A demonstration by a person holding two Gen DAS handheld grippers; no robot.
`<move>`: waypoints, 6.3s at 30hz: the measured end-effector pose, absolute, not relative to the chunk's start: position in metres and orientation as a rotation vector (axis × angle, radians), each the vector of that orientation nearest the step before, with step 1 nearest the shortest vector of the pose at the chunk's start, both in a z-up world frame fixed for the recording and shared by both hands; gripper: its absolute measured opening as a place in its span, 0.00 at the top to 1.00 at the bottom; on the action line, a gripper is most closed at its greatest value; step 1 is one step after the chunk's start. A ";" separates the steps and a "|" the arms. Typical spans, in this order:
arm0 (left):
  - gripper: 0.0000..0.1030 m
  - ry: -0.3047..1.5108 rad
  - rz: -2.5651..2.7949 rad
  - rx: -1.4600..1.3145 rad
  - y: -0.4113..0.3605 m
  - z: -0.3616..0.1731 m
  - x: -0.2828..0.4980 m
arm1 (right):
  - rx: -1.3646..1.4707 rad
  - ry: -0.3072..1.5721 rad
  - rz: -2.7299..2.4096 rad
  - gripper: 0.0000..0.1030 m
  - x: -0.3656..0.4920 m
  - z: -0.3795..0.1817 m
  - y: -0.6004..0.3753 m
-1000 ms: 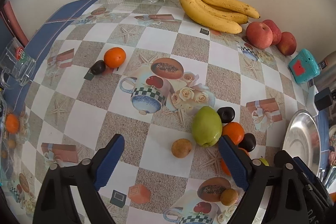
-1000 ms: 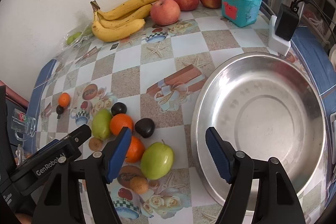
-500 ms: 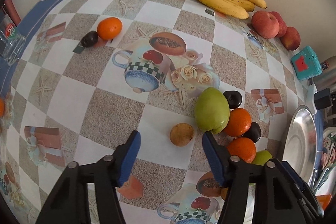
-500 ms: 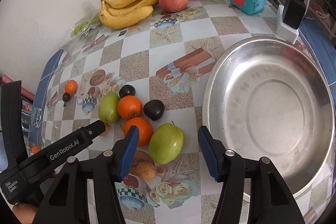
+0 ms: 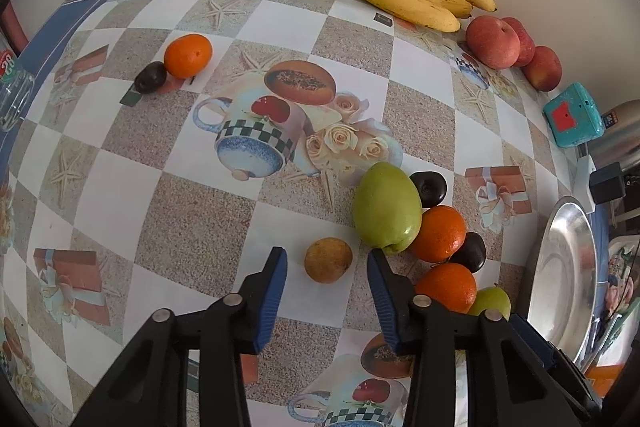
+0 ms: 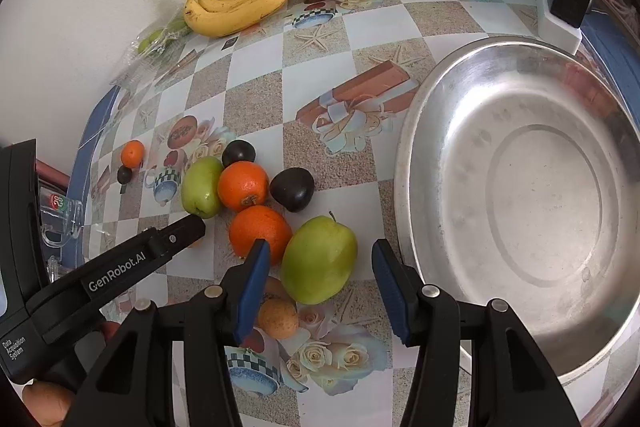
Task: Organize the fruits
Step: 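Move the right tool to the green apple and close around it, then carry the green apple into the steel bowl with the right tool while the left tool grasps a kiwi, then open the right tool to release the apple while the left tool drops the kiwi in the bowl, then withdraw the right tool from the bowl toward the remaining fruits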
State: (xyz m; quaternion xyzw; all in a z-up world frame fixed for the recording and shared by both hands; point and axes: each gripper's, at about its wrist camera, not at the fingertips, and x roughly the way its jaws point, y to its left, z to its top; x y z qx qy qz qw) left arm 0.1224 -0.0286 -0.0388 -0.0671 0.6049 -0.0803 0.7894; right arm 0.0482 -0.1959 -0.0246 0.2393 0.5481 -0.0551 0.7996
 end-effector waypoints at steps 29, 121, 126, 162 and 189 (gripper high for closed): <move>0.75 1.329 -0.136 -0.230 -0.006 -0.043 0.125 | 0.539 1.205 -0.106 0.58 0.051 -0.035 -0.192; 0.67 1.209 -0.332 0.030 -0.148 0.004 0.070 | 0.599 1.070 -0.475 0.60 -0.021 0.009 -0.331; 0.67 1.198 -0.222 -0.020 -0.112 0.009 0.083 | 0.586 1.075 -0.466 0.60 -0.018 0.009 -0.326; 0.00 1.161 0.038 -0.133 -0.029 0.015 0.095 | 0.516 1.044 -0.369 0.11 -0.002 0.019 -0.282; 0.00 1.060 0.045 0.075 -0.005 0.040 0.091 | 0.426 1.034 -0.255 0.11 0.019 0.023 -0.227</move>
